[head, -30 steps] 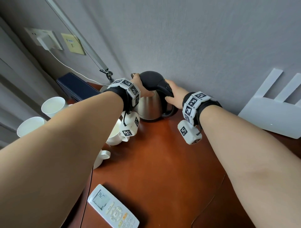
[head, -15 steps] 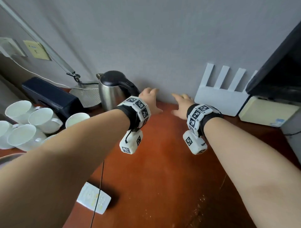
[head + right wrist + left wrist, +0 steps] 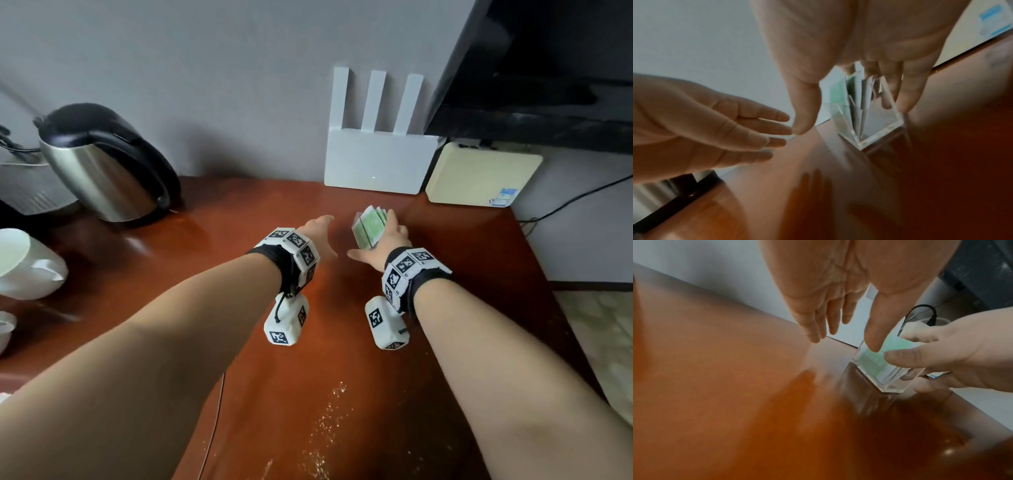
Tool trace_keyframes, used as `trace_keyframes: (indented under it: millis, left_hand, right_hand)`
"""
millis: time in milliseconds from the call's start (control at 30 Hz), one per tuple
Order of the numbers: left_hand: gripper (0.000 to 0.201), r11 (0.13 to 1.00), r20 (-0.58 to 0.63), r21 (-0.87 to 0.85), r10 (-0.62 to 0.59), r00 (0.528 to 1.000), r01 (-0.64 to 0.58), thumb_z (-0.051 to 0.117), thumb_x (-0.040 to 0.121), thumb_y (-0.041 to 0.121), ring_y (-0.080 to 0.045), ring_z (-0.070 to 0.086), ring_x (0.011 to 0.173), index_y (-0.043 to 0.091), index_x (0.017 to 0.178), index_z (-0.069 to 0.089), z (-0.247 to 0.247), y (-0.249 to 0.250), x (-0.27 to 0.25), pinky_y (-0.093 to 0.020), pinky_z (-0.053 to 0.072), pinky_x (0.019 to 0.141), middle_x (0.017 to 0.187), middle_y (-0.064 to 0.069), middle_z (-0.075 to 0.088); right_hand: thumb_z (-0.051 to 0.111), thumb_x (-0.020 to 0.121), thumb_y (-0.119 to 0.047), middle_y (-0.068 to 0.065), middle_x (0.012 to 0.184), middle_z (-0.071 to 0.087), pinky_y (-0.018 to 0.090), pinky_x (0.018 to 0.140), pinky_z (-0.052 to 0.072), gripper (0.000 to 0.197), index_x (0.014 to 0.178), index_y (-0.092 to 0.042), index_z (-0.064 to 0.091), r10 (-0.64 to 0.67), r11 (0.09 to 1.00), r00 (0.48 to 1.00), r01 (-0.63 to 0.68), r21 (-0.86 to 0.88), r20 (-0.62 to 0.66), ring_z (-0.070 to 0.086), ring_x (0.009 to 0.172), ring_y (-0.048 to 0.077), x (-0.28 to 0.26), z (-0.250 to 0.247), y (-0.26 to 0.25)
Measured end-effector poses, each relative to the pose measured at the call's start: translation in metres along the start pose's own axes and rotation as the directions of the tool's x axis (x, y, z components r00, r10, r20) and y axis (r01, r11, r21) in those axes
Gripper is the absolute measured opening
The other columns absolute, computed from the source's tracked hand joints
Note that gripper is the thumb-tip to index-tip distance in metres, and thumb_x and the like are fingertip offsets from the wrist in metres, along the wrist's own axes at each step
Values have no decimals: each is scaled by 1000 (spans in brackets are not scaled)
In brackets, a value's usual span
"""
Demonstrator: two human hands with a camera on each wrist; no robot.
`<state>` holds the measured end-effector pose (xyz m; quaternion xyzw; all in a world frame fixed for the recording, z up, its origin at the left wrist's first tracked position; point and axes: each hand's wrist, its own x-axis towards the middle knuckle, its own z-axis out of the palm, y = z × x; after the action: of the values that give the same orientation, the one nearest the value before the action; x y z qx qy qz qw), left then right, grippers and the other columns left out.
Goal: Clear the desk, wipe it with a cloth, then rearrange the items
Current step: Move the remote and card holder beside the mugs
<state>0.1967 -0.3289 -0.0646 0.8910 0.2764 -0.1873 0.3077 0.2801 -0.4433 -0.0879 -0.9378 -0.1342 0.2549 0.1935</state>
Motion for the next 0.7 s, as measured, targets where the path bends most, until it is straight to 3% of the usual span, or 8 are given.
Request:
trace_keyframes:
  millis: [133,233,367,533,700]
  left_hand:
    - [71,998,-13,62,27,1000,-26,63,88,21,-22,36,137,18,148,25,9,-7,-5,-33,34,109,153,-4,29]
    - [66,987,-29,162,13,1000,-8,62,88,22,-22,38,135,19,146,31,3,-26,-18,-33,37,109,151,-3,31]
    - [60,966,-31,258,-21,999,29,60,89,23,-23,40,134,22,144,36,-14,-50,-40,-34,39,108,149,-2,33]
    - [47,932,-40,357,-58,998,68,54,89,23,-21,40,131,27,135,46,-30,-107,-95,-39,39,109,145,1,38]
    - [63,871,66,467,-204,977,150,66,80,43,-26,36,133,29,137,42,-32,-188,-178,-41,36,109,143,-1,36]
  right_hand:
    - [68,82,-21,12,144,30,41,103,39,86,148,-16,11,0,999,998,2,38,-65,45,126,34,10,3,3]
    - [66,82,-18,12,140,35,40,99,40,71,141,-11,25,-64,998,997,63,-20,-42,48,122,33,5,-1,-7]
    - [64,83,-20,12,142,35,42,102,40,69,141,-11,27,-244,967,969,245,-64,28,47,124,32,-15,4,-43]
    - [63,82,-21,13,140,37,39,99,41,69,142,-12,28,-439,881,887,457,-122,146,48,121,31,-56,26,-96]
    - [64,81,-22,12,137,40,40,96,45,66,139,-12,32,-511,828,833,543,-138,212,51,117,30,-100,75,-146]
